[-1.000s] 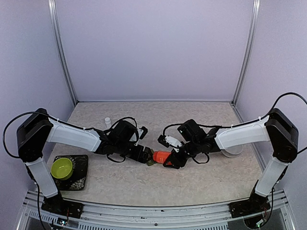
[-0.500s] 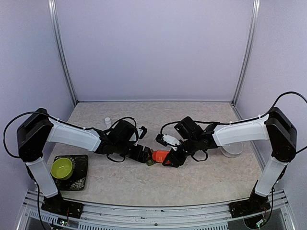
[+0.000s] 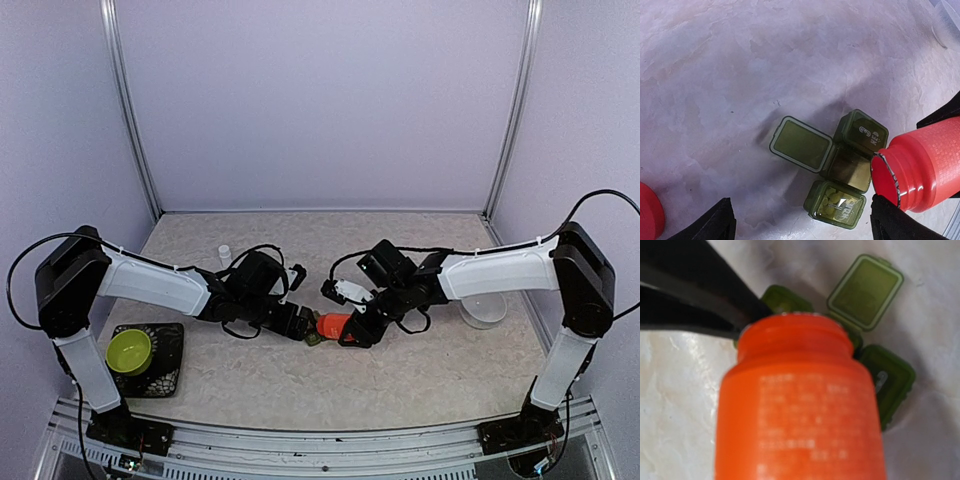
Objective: Sort the pills into containers
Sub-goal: Pour the pill into the compartment of the pill container.
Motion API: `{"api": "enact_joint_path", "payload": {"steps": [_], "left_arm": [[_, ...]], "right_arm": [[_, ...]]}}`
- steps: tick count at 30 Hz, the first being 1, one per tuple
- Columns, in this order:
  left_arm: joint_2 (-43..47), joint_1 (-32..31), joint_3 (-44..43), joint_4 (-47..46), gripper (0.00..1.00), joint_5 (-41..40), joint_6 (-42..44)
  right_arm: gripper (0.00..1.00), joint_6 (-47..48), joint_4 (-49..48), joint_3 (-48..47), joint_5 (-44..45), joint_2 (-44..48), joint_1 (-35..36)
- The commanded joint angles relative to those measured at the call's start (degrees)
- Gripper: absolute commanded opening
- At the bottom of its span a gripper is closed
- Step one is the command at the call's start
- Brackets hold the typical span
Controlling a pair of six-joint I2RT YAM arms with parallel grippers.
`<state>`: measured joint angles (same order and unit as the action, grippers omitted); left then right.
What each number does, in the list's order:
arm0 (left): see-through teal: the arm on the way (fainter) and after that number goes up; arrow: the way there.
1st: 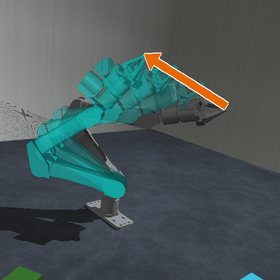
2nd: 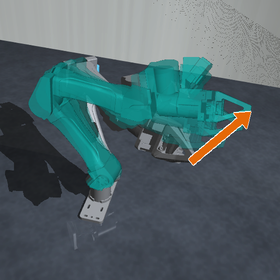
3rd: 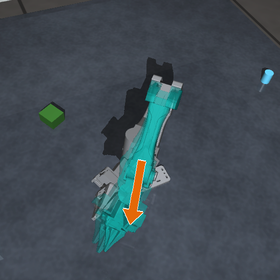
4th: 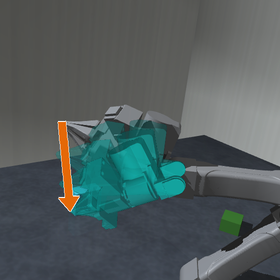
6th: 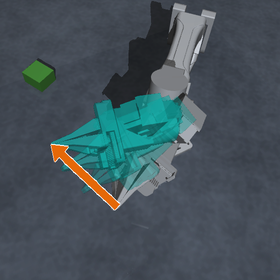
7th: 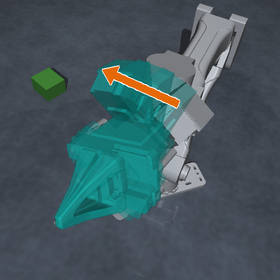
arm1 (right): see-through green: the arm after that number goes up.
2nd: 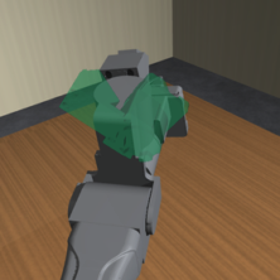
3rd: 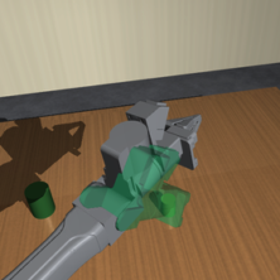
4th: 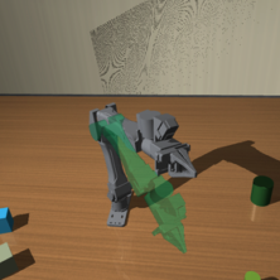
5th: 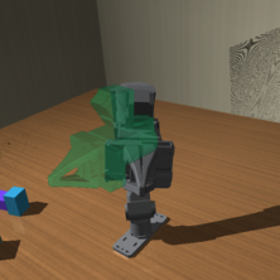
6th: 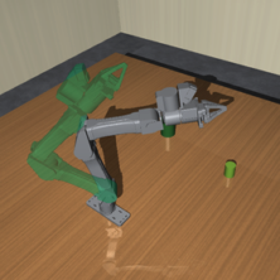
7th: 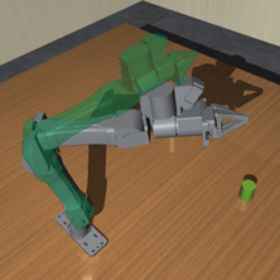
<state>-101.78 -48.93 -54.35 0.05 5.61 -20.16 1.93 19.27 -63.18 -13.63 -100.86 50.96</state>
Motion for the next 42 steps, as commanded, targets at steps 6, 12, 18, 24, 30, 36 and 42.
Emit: {"api": "enact_joint_path", "payload": {"steps": [6,12,18,24,30,36,42], "left_arm": [[-0.60,-1.52,-0.76,-4.65,0.91,4.67,0.39],[-0.64,-1.61,-0.72,-4.80,0.91,4.66,0.39],[-0.89,-1.70,-0.75,-4.98,0.91,4.78,0.38],[-0.95,-1.85,-0.76,-4.89,0.91,4.52,0.39],[-0.88,-1.96,-0.66,-4.79,0.91,4.34,0.48],[-1.06,-2.05,-0.58,-4.98,0.91,4.34,0.43],[-1.00,-2.05,-0.50,-5.06,0.91,4.22,0.48]], "right_arm": [[0.07,1.29,-0.44,-5.34,-0.16,-1.97,1.85],[0.07,1.49,0.79,-6.46,0.16,-2.37,1.85],[0.07,1.93,2.65,-8.06,0.23,-3.05,1.93],[0.07,2.27,4.29,-9.73,0.39,-3.46,1.95],[0.07,2.44,4.97,-10.54,0.42,-3.80,2.01],[0.07,2.64,5.91,-11.80,0.38,-4.38,2.12],[0.07,2.66,5.80,-11.61,0.65,-4.26,2.07]]}}
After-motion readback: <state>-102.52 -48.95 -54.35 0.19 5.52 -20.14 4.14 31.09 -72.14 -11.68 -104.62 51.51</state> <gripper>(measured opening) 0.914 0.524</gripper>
